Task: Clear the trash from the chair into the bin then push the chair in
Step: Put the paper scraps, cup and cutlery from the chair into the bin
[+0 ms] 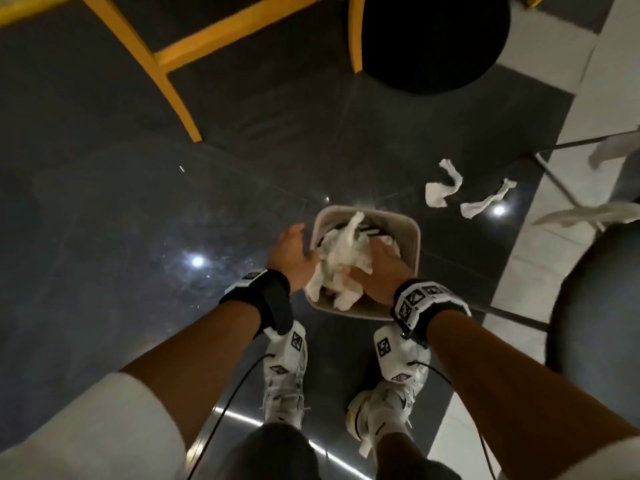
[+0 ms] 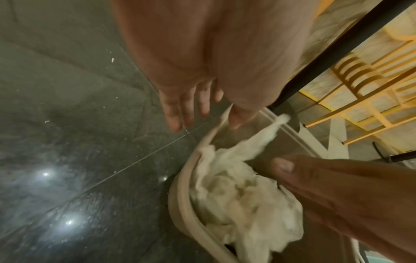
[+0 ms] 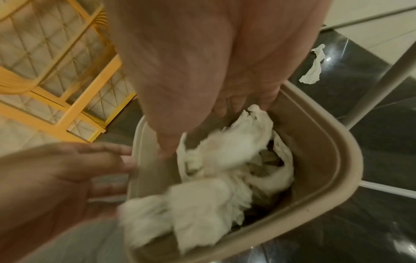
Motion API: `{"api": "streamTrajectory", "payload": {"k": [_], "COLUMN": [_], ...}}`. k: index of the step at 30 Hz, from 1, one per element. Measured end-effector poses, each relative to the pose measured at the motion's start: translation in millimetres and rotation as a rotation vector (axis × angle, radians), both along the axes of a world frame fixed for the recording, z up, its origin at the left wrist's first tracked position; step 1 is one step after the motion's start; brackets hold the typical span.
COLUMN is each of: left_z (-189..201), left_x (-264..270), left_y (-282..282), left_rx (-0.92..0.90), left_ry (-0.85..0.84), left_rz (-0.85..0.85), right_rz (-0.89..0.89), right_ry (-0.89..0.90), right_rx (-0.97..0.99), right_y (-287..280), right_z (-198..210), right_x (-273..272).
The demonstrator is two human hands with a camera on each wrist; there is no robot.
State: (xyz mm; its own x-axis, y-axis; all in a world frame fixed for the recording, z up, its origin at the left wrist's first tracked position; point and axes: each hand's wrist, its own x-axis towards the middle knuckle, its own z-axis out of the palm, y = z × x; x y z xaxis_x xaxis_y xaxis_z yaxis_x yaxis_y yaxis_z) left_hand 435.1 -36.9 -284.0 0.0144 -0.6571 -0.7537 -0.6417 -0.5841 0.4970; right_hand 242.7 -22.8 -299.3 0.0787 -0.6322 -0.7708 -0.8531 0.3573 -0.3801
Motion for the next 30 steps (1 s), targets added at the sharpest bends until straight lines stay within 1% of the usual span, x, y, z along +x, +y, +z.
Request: {"api": "streamTrajectory", "payload": {"k": [2, 4, 5, 7, 9, 11, 12, 14, 15, 17, 19, 21, 23, 24, 25, 27, 29, 30], "left_z": [-16, -22, -21, -16, -14, -18, -21, -31, -37, -47, -56, -65, -73, -77, -79, -80, -80, -81], "left_x": [-3, -5, -4, -1, 5, 12, 15, 17, 16, 12, 5, -4, -12, -16, -20, -26, -34, -38], "left_y": [0, 2, 1, -2, -13, -31, -41, -64, -76, -101, -125, -148, -169, -181, -191, -211, -228, -234], "left_rx": [0.015, -0.039, -0.079, -0.154, -0.207, -0.258, -0.277, -0.318, -0.343, -0.393, -0.451, -0.52, -0.571, -0.597, -0.625, -0.674, -0.681, -0.675], "left_ry": [-0.019, -0.022, -0.027, -0.044, -0.042, -0.046, -0.051, -0.061, -0.06, -0.055, -0.038, -0.016, -0.004, 0.002, 0.008, 0.017, 0.048, 0.062], "left_rz": [-0.053, -0.086, -0.098, -0.103, -0.053, 0.031, 0.064, 0.095, 0.103, 0.115, 0.116, 0.089, 0.057, 0.045, 0.034, -0.01, -0.062, -0.076], "right_rz": [0.023, 0.007, -0.032, -0.126, -0.275, -0.418, -0.477, -0.574, -0.608, -0.648, -0.554, -0.44, -0.448, -0.426, -0.389, -0.357, -0.278, -0.259], "right_ry": [0.027, -0.002, -0.029, -0.048, -0.038, -0.07, -0.082, -0.09, -0.075, -0.008, 0.119, 0.281, 0.309, 0.315, 0.332, 0.291, 0.222, 0.217], "right_rx": [0.052, 0.071, 0.032, -0.108, -0.231, -0.314, -0.346, -0.398, -0.432, -0.464, -0.408, -0.316, -0.206, -0.175, -0.165, -0.199, -0.332, -0.356], "right_y": [1, -3, -7, -17, -31, -56, -69, -99, -114, -144, -164, -169, -167, -168, -170, -174, -177, -179], "right_z": [-8, -2, 1, 9, 17, 24, 19, -10, -31, -46, -68, -110, -161, -198, -216, -211, -205, -211], "right_x": [-3, -9, -13, -21, -30, -38, -44, -65, -80, -93, -107, -132, -155, -174, -181, -164, -152, -153]}}
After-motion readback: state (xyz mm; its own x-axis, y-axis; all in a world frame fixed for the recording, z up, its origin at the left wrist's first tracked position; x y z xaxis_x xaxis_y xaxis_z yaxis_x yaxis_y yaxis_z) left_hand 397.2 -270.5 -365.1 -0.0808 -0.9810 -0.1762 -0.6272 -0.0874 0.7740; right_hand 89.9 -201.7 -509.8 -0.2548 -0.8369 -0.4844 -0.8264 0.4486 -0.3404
